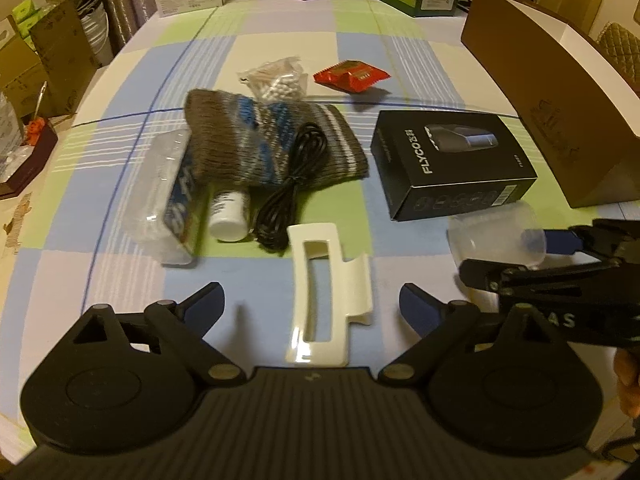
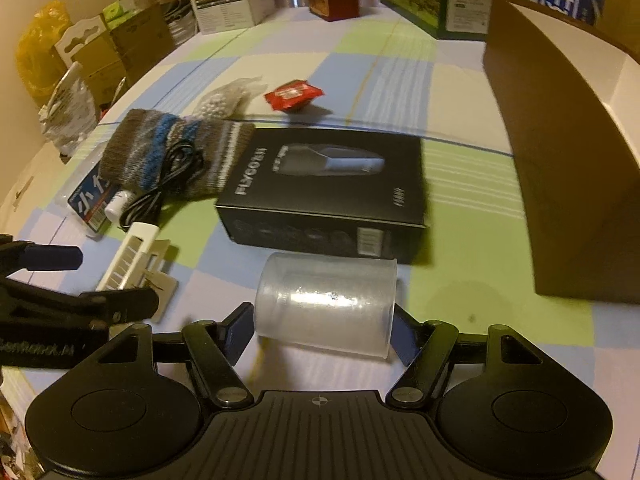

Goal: Organize objects
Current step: 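Close the left tool on the white clip while the right tool grasps the clear cup, then lift the white clip and clear cup and carry both over the cardboard box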

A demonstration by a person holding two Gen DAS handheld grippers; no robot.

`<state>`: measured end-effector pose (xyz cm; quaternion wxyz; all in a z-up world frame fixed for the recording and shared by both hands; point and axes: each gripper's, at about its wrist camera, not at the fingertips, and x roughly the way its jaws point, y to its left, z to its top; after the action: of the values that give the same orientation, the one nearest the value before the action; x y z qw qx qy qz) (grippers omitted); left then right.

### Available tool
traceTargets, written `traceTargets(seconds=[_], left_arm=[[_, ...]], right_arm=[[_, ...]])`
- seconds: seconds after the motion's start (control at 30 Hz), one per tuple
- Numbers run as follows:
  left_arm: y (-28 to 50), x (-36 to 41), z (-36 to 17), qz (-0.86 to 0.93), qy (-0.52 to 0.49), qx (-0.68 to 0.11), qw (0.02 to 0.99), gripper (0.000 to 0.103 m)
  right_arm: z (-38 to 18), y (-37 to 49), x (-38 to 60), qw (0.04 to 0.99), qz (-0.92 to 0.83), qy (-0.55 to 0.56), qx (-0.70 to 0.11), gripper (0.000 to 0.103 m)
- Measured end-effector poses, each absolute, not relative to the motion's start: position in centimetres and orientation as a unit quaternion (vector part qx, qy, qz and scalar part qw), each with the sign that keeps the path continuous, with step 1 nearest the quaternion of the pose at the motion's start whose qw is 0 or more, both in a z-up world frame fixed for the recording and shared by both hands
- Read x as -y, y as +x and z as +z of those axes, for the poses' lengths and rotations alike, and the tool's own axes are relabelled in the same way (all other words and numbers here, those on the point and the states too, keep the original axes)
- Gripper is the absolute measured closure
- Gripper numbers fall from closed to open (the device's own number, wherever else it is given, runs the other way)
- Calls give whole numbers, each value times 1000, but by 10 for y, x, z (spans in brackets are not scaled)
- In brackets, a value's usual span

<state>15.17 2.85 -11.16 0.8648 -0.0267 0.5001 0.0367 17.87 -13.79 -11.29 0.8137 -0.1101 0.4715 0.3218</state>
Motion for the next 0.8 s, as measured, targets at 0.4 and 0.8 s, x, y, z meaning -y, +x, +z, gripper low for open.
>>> traceTargets(seconds=[0.4,0.8], left_arm=[[168,-23,-124,32,-42,-520,852,59],[154,-15,-114,36,-60,-516,854,67]], right_arm=[[-99,183,179,813,314,-89,-482,36],[-86,185,207,795,353,-62,-489,67]])
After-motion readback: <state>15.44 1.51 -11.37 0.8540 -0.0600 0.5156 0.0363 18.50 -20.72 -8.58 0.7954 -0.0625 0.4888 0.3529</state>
